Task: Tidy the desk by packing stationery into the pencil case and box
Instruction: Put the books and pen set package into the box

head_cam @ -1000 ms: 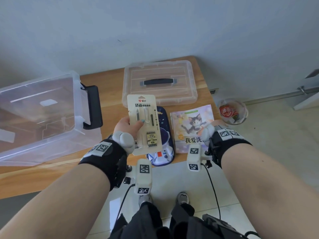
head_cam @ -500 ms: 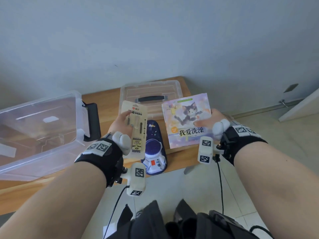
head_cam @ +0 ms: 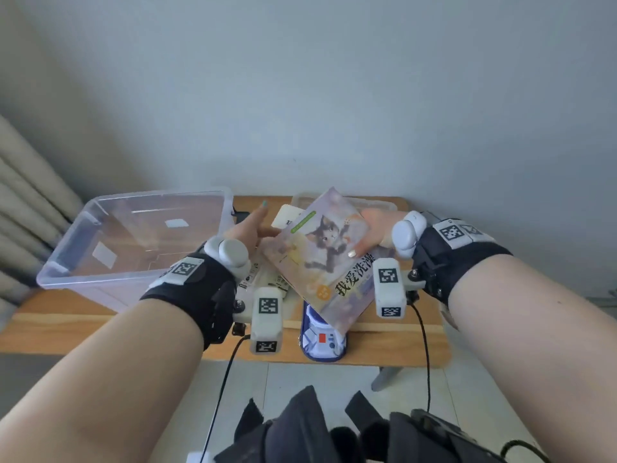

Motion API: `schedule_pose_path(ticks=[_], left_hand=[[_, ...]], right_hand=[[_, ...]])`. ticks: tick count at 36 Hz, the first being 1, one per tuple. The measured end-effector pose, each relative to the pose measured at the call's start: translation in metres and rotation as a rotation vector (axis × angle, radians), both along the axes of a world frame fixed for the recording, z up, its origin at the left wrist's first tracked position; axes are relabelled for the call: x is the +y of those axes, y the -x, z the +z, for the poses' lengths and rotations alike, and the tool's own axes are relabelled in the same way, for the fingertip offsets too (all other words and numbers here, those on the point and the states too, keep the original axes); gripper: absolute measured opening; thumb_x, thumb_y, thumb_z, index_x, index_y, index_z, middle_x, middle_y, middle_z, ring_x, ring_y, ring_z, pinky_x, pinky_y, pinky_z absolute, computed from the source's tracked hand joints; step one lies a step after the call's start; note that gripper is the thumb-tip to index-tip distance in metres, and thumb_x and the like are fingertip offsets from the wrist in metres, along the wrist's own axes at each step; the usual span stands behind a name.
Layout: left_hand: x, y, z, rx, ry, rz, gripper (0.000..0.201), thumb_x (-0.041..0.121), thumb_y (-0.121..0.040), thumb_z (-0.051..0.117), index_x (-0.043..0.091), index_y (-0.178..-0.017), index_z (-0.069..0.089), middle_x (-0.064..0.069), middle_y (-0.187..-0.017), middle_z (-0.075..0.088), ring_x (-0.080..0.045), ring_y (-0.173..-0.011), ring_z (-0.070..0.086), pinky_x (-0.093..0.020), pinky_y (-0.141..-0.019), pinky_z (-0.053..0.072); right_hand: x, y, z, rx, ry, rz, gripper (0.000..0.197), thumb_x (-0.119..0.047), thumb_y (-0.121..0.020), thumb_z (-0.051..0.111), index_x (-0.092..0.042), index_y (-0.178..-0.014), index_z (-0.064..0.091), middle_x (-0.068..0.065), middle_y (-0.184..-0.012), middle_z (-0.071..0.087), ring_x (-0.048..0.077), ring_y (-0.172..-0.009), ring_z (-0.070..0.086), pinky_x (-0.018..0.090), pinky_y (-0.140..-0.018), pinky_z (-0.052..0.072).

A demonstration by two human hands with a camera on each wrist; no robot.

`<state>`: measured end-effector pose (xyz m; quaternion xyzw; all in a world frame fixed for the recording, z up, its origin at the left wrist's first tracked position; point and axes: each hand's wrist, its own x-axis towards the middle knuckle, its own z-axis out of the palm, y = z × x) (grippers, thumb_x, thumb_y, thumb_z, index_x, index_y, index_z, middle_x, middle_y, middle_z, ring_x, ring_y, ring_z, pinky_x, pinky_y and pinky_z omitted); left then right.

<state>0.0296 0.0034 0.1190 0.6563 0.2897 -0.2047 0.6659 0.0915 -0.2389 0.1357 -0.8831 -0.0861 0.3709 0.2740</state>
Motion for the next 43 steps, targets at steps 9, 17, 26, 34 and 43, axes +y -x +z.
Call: schedule_pose_path(ticks=[9,17,26,34,43], left_hand=[[-0.016,0.000,-0.007,-0.134,-0.380,-0.347,0.033,0.048,-0.089,0.058,0.017,-0.085,0.067,-0.001,-0.077,0.068,-0.015,-0.062,0.061,-0.022,-0.057,0.049],[-0.001,-0.007,-0.013,-0.233,-0.496,-0.245,0.039,0.050,-0.091,0.052,0.015,-0.079,0.064,0.005,-0.063,0.057,-0.015,-0.055,0.051,-0.024,-0.053,0.039],[0.029,-0.022,-0.022,-0.168,-0.444,0.026,0.041,0.046,-0.093,0.051,0.019,-0.062,0.051,0.002,-0.059,0.050,-0.016,-0.053,0.045,-0.026,-0.054,0.039],[0.038,-0.024,-0.024,-0.076,-0.420,0.141,0.034,0.044,-0.093,0.048,0.017,-0.081,0.064,0.000,-0.067,0.061,-0.022,-0.061,0.053,-0.027,-0.064,0.042],[0.079,-0.011,-0.025,-0.041,-0.446,0.270,0.017,0.025,-0.088,0.061,0.023,-0.072,0.057,0.004,-0.073,0.061,-0.018,-0.066,0.057,-0.023,-0.059,0.045]], right_hand=[[0.027,-0.012,-0.006,-0.117,0.253,0.139,0.059,-0.030,-0.066,0.082,0.001,-0.111,0.060,0.007,-0.095,0.064,0.022,-0.082,0.059,0.028,-0.075,0.047],[0.019,-0.028,-0.004,-0.144,0.011,-0.155,0.053,-0.030,-0.072,0.080,-0.019,-0.118,0.058,-0.004,-0.104,0.061,0.019,-0.096,0.061,0.026,-0.080,0.045],[0.037,-0.036,-0.018,0.229,-0.455,-0.569,0.007,-0.006,-0.092,0.056,-0.007,-0.085,0.057,0.015,-0.083,0.061,0.027,-0.066,0.062,0.033,-0.063,0.056],[0.055,-0.050,-0.042,0.231,-0.325,-0.475,0.011,-0.002,-0.093,0.050,-0.002,-0.089,0.059,0.025,-0.097,0.063,0.035,-0.082,0.063,0.050,-0.083,0.054],[0.018,-0.070,-0.066,-0.122,-0.038,-0.503,0.025,-0.007,-0.086,0.055,0.012,-0.101,0.064,0.025,-0.105,0.068,0.039,-0.098,0.065,0.050,-0.095,0.050]])
